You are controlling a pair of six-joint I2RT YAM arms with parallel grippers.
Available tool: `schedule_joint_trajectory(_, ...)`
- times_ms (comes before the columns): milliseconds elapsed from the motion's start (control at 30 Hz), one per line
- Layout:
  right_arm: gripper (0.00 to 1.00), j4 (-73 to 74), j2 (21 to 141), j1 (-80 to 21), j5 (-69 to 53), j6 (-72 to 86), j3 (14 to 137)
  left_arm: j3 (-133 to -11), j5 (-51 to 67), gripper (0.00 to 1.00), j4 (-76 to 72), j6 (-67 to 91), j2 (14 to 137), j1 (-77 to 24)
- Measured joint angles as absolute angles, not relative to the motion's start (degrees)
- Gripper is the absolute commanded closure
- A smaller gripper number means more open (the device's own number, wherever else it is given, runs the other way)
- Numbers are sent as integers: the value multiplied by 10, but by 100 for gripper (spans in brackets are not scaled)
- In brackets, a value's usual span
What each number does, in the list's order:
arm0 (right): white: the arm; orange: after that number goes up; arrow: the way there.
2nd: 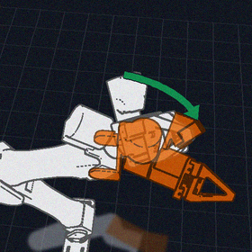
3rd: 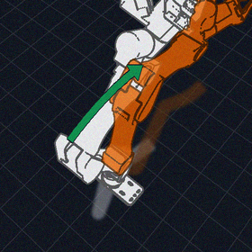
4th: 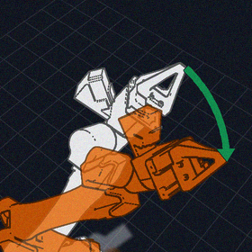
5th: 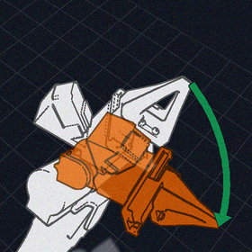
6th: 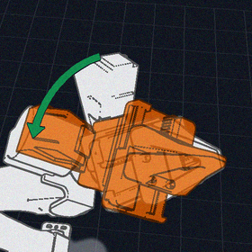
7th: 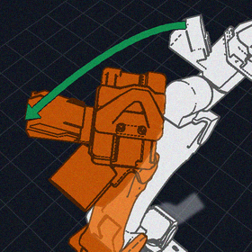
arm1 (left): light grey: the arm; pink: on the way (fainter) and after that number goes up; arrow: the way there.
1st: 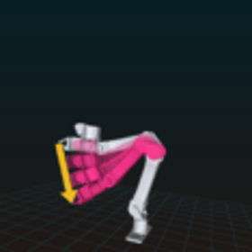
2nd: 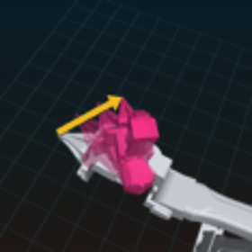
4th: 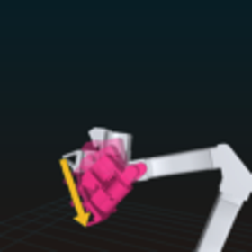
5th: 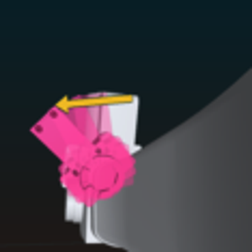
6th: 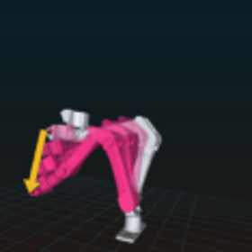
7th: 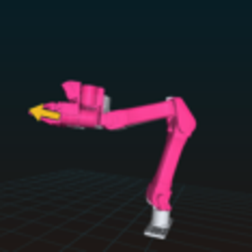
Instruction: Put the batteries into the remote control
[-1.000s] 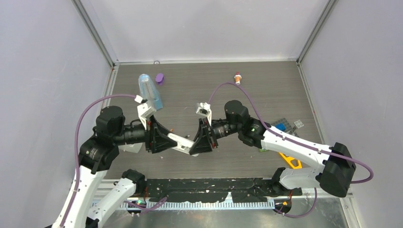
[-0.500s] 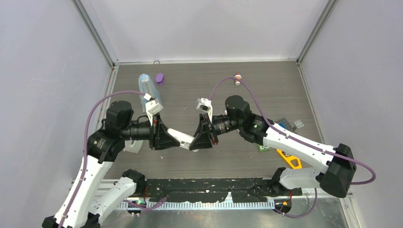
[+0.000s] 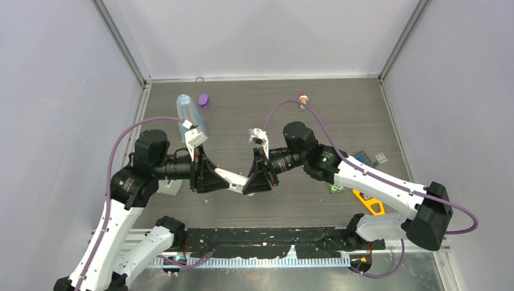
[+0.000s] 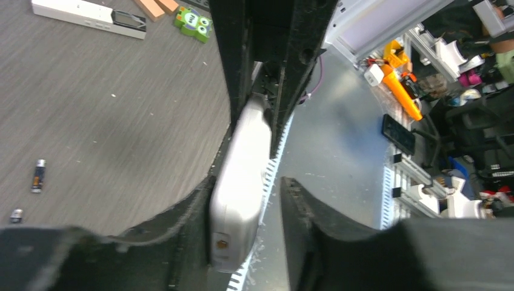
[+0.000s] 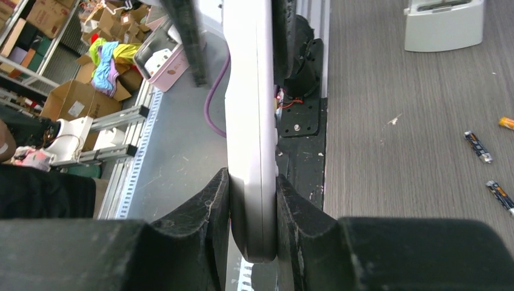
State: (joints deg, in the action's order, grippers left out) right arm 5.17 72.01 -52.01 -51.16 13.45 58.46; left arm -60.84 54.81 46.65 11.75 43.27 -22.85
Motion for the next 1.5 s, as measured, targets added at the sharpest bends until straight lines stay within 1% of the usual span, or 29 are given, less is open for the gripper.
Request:
schedule_joint_trajectory(67,91,57,720,-520,-513,131,587,-607,545,74,466,119,433,-229)
schedule_joint_trajectory(133,91,61,720,-521,-517,126,589,-605,546,79,465,116,434,-229)
schedule_joint_trajectory(200,89,66,720,-521,-522,122,589,-601,551,96,462,116,434,-229)
schedule_joint_trajectory(233,87,68,720,-521,-522,121,589,-599,552,100,461,116,435,-229)
schedule_joint_trajectory(267,78,70,720,-521,-522,120,590,-596,554,100,461,116,434,-229)
schedule_joint_trajectory(300,72,72,720,-521,-521,119,590,-594,554,100,460,117,434,-229)
schedule_joint_trajectory(333,50,75,720,-521,-520,119,590,-592,554,100,458,118,434,-229)
schedule_joint_trajectory(367,39,78,720,-521,-518,118,590,-589,554,100,455,119,434,-229)
schedule_joint_trajectory(400,22,81,720,-521,-511,119,590,-586,554,100,451,123,434,-229)
schedule_joint_trajectory(433,15,83,720,-521,-497,122,590,-583,547,100,445,132,433,-229)
schedule_joint_trajectory(467,6,83,720,-520,-484,127,589,-577,540,100,437,142,433,-229)
schedule_joint_trajectory(533,1,69,714,-517,-438,142,580,-557,518,100,412,169,430,-229)
schedule_joint_trajectory(633,0,56,677,-510,-345,177,540,-505,474,100,349,233,424,-229)
schedule_joint_trajectory(733,1,54,623,-505,-210,233,490,-419,425,100,255,333,423,-229)
schedule_joint_trajectory(800,3,46,584,-502,-127,274,455,-364,394,100,192,389,431,-235)
schedule_joint_trajectory(833,8,42,569,-502,-97,289,439,-344,379,100,173,409,439,-239)
schedule_joint_trajectory(967,15,35,535,-501,-2,355,386,-291,319,100,120,480,465,-262)
schedule_joint_trajectory(1100,19,49,577,-502,39,393,391,-260,281,100,26,544,505,-282)
schedule_joint_trajectory(1167,23,47,608,-504,42,408,392,-243,273,100,-12,569,531,-289)
schedule_joint_trajectory(1300,36,28,670,-507,31,449,383,-221,265,100,-52,601,595,-302)
schedule_joint_trajectory(1333,42,24,686,-507,26,460,380,-217,264,100,-60,608,609,-303)
schedule_joint_trajectory(1400,46,16,705,-507,19,474,375,-211,265,100,-75,614,632,-306)
schedule_joint_trajectory(1433,47,11,714,-507,15,481,373,-210,265,100,-80,616,642,-307)
schedule_joint_trajectory(1500,44,3,726,-507,11,491,368,-209,264,100,-88,618,656,-307)
